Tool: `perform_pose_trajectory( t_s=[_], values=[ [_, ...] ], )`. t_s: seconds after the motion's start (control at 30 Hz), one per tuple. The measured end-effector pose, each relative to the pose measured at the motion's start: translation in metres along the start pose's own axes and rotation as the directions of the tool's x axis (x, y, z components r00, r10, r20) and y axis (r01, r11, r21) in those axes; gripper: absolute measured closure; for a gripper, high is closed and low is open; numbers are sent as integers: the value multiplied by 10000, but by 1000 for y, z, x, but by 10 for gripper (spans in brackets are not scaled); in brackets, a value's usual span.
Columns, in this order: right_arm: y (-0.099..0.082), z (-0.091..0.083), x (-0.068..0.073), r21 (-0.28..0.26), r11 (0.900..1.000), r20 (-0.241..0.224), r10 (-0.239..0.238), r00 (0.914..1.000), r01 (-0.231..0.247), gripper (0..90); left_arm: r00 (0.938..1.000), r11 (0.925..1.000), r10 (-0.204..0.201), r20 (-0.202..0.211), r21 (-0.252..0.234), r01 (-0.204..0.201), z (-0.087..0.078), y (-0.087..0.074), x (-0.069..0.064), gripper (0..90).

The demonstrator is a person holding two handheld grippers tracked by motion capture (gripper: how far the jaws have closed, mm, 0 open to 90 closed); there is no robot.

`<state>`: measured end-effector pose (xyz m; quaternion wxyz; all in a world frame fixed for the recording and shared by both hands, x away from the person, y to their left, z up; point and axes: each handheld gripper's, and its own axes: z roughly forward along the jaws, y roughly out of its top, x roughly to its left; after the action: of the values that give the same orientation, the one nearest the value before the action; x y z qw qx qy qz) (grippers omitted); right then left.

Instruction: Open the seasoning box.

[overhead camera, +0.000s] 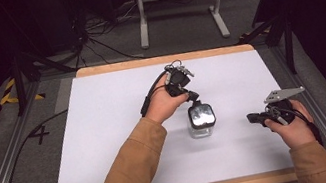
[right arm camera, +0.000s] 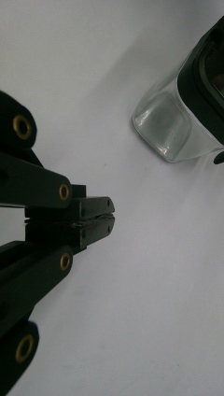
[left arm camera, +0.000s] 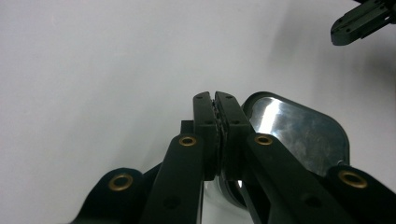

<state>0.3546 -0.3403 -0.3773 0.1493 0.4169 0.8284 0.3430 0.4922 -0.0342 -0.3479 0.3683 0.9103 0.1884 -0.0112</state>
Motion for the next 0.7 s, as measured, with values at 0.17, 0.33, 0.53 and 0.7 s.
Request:
perform_pose_trajectory(
  t_s=[0.17,0.33,0.53,0.7],
  values=[
    [0,2,1,36,10000,7,1,10000,-1,900,10000,10000,-26,-9,15,26,1,0,-1,880],
    [1,2,1,46,10000,-42,-40,10000,41,900,9999,10000,-51,102,-22,51,2,0,0,886],
    [3,2,3,13,10000,-82,-95,9999,95,900,9999,9999,92,108,56,-92,2,0,-1,891],
    [3,3,4,33,9999,-101,-112,9999,112,900,9999,9999,-115,125,71,114,3,1,-1,893]
  ],
)
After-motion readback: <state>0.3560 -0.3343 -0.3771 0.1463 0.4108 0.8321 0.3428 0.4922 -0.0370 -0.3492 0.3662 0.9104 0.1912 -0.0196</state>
